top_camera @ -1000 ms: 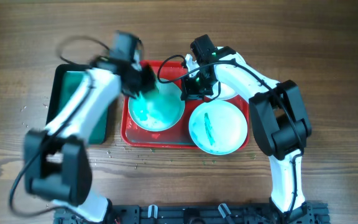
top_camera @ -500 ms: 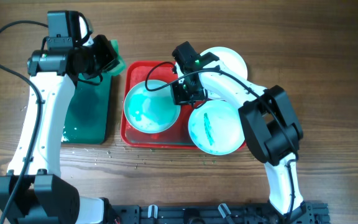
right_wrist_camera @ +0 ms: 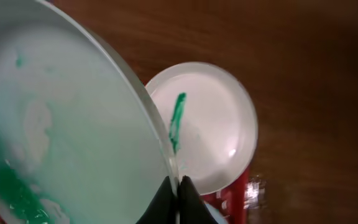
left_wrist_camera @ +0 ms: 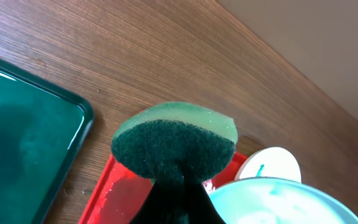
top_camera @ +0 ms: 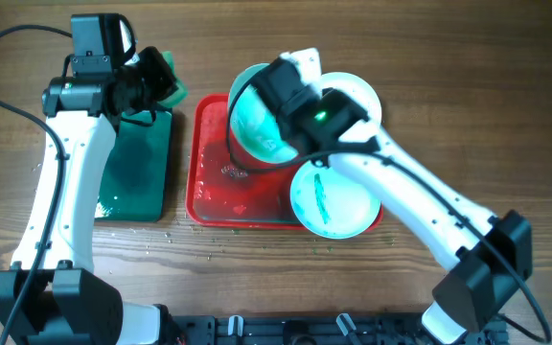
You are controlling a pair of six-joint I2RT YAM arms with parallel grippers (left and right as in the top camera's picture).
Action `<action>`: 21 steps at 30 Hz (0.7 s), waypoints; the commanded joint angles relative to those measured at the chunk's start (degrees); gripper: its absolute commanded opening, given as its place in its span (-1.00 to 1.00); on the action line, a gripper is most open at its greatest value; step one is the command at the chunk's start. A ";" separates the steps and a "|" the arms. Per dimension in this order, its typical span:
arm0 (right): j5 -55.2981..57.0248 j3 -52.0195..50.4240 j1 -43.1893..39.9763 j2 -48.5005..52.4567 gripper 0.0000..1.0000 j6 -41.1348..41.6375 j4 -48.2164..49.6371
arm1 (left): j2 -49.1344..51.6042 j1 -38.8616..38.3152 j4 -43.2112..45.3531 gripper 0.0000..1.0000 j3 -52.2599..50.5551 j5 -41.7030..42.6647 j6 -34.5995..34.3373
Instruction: Clean dirty plates on tray and stack at the side
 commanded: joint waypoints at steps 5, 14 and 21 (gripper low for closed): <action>23.47 -0.02 9.57 0.61 -0.91 -0.90 -0.85 | 0.20 0.24 0.35 -0.92 -0.17 -1.36 1.09; 49.07 -0.50 16.28 0.61 -0.91 -2.89 -1.05 | 0.20 0.24 -0.11 -0.92 -0.17 -1.36 1.11; 36.74 -0.52 16.11 0.63 -0.91 -2.86 1.16 | 0.20 0.24 -0.24 -0.92 -0.17 -1.36 1.09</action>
